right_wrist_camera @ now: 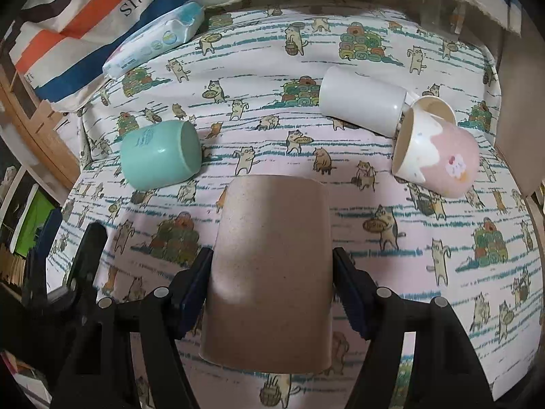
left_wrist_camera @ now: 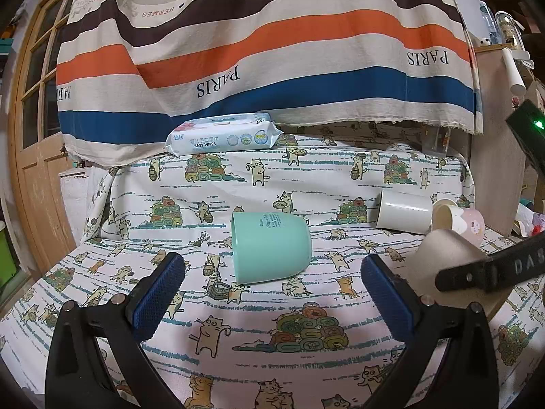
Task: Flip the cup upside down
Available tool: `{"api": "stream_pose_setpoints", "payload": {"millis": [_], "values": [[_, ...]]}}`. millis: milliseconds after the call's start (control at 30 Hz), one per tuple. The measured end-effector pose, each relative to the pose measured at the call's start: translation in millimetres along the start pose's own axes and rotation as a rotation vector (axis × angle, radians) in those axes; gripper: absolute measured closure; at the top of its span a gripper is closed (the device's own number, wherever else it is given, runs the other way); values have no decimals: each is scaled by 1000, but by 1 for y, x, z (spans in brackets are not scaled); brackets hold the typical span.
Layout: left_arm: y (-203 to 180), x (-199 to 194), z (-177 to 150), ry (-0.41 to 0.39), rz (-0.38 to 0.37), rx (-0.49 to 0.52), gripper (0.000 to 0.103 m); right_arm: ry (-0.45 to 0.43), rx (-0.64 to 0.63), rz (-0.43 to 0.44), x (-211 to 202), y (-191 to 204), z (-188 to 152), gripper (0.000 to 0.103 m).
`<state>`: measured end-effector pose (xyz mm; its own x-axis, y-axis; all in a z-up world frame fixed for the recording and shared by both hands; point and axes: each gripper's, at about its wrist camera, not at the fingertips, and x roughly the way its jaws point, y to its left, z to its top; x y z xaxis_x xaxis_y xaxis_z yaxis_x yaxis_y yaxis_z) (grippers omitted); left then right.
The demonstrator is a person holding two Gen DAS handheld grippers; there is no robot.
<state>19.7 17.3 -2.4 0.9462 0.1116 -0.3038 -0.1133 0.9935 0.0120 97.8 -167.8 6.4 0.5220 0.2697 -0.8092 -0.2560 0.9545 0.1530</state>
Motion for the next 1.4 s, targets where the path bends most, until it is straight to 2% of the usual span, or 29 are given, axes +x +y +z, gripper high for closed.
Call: {"api": "stream_pose_setpoints", "payload": {"millis": [167,367,500,533,600,667,767,833,900,1000,1100,1267,1400], "values": [[0,0,0,0,0,0,0,7,11,-67,14,-6,-2,34],[0,0,0,0,0,0,0,22,32,-65,27,-13,-2,34],[1,0,0,0,0,-1,0,-1,0,-43,26,-11,-3,34],[0,0,0,0,0,0,0,-24,-10,-44,22,-10,-4,33],[1,0,0,0,-1,-1,0,-92,-25,-68,11,-11,-6,27],[0,0,0,1,-4,0,0,-188,-22,-52,-5,-18,-8,18],[-1,0,0,1,-18,6,0,-330,-7,1,-29,-37,-14,18],[-3,0,0,2,-19,13,0,-426,-8,4,-41,-55,-19,17],[-5,0,0,5,-17,19,0,-503,5,-40,-47,-72,-25,17],[-5,1,0,6,-17,23,0,-612,41,-154,-51,-97,-36,16],[-5,1,0,5,-18,23,0,-672,22,-219,-53,-103,-44,10],[-5,1,0,4,-18,26,0,-744,23,-239,-57,-112,-51,7],[-5,1,0,4,-19,26,0,-735,18,-180,-56,-118,-51,7]]}}
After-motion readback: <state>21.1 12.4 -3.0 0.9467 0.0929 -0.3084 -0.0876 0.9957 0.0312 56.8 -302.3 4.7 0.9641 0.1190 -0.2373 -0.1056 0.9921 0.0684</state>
